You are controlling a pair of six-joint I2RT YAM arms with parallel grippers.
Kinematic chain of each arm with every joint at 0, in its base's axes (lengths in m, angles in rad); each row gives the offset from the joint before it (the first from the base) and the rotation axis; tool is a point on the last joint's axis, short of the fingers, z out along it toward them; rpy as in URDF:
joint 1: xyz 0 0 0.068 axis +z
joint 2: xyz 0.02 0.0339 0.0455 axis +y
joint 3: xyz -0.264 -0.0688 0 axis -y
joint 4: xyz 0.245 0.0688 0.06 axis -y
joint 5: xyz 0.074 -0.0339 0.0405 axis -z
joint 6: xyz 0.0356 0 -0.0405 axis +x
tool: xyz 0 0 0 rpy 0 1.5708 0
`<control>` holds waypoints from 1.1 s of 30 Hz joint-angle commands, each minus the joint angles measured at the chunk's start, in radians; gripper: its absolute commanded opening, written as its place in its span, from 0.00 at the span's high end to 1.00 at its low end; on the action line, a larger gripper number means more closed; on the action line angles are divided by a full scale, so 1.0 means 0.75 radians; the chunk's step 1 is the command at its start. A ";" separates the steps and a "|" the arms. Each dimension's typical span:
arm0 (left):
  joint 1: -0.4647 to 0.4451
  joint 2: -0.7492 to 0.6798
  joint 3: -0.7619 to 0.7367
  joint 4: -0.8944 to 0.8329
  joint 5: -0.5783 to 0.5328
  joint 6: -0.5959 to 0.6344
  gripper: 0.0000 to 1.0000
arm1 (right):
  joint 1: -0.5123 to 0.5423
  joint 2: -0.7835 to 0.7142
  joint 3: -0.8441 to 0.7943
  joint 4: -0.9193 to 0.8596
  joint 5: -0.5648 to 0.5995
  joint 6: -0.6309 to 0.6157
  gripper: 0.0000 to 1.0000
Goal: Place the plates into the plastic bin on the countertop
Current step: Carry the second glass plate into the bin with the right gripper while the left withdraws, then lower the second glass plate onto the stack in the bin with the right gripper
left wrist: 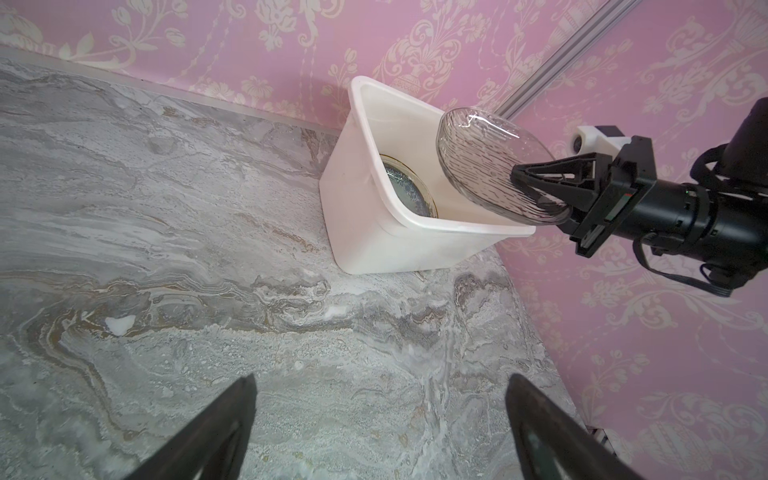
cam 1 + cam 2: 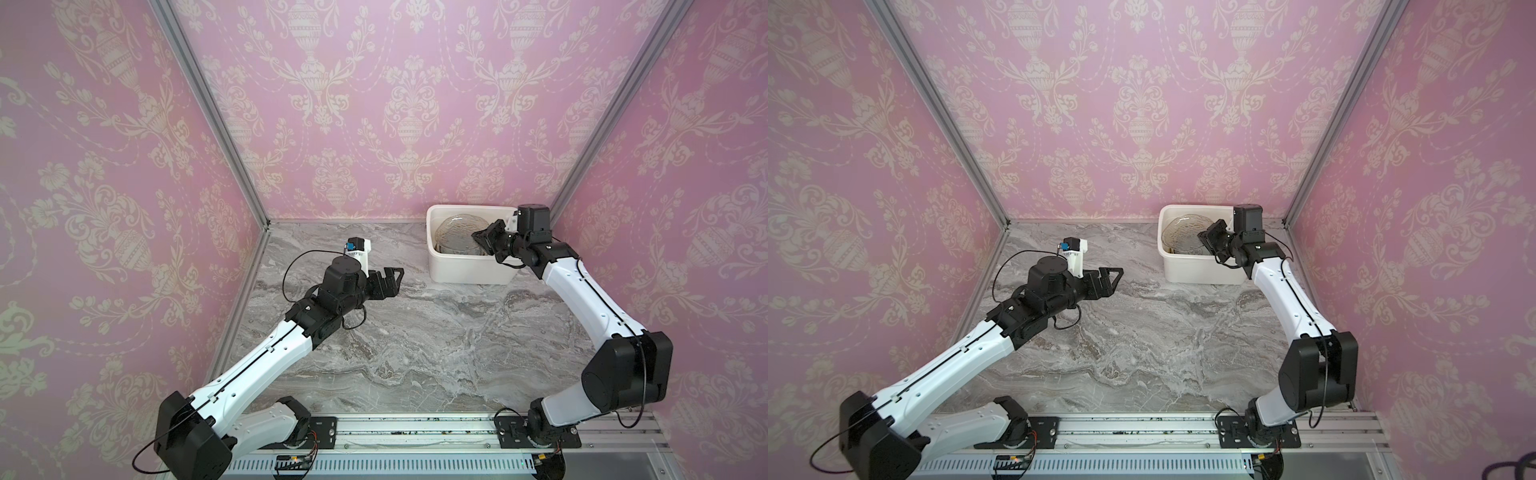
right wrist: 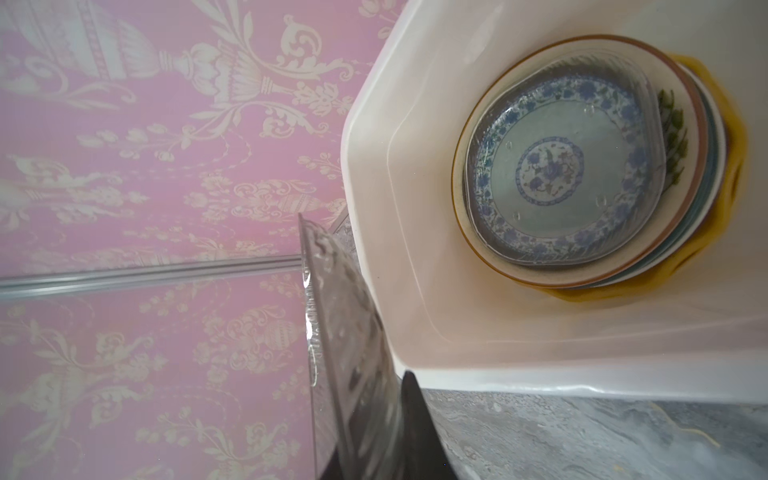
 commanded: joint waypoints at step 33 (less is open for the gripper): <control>0.153 0.191 0.025 0.098 0.068 0.036 0.06 | 0.059 0.575 0.336 -0.012 0.320 0.237 0.99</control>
